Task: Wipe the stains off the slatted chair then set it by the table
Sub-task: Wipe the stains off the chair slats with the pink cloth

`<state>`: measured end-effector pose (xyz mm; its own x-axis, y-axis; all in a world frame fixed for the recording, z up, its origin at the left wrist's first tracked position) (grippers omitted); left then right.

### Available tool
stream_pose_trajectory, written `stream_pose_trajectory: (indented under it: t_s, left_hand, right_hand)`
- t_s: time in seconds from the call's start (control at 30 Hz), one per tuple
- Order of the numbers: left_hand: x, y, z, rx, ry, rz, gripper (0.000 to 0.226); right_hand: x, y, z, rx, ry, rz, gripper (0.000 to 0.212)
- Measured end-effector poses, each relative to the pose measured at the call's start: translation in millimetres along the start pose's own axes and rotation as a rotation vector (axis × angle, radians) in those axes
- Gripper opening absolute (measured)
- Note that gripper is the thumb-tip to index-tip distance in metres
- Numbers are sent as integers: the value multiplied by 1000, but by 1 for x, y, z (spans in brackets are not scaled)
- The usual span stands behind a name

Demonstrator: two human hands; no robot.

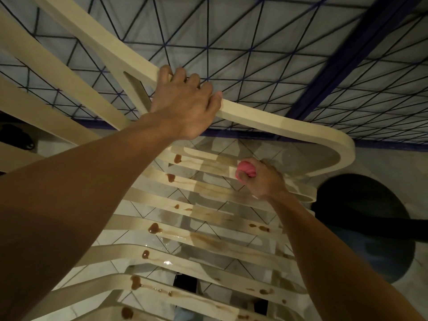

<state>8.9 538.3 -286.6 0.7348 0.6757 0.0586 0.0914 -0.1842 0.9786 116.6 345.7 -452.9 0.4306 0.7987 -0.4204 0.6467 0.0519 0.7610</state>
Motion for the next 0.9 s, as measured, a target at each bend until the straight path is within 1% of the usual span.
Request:
stream_pose_trajectory:
  t_s: [0.17,0.27,0.3,0.33,0.4,0.43,0.47,0.5,0.57,0.63,0.77,0.9]
  left_hand:
    - [1,0,1,-2,7,-16,59]
    - [1,0,2,-8,3,-14,59]
    - [1,0,1,-7,2,-10,59]
    - [1,0,1,-5,2,-10,59]
    - [1,-1,2,-4,2,-13,59]
    - [1,-1,2,-4,3,-15,59]
    - [1,-1,2,-4,4,-15,59]
    - [1,-1,2,-5,4,-15,59]
    - [2,-1,2,-3,3,-14,59]
    - [2,0,1,-3,3,-14,59]
    - [1,0,1,-1,0,-15,60]
    - [1,1,1,-3,-7,-4,59]
  right_hand:
    - [12,-11,-11,80,11,-67,40]
    - [28,-23,-12,174,-10,-75,54]
    - [34,-26,-13,192,-19,-84,54]
    - [36,-25,-19,203,-28,-96,47]
    - [38,-24,-29,216,-24,-86,25]
    - [40,-25,-33,222,-20,-72,18]
    - [41,-26,-36,230,-20,-57,17]
    - [42,-28,-38,236,-24,-42,19]
    - [43,-35,-37,245,-23,-11,37]
    - [39,-38,-35,241,8,10,46]
    - [20,-25,-27,221,51,31,38]
    - [10,-9,-1,174,43,36,42]
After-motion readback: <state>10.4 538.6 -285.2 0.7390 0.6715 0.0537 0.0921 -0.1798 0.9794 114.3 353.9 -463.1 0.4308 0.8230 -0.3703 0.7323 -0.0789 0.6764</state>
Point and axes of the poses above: each hand's wrist, its own x-axis towards the middle knuckle, its own y-axis out of the back of the hand, z = x × y, the point moved 5 cm from there along x, towards the middle knuckle, and after that the axes turned 9 degrees about y, right-handed, at the moved point
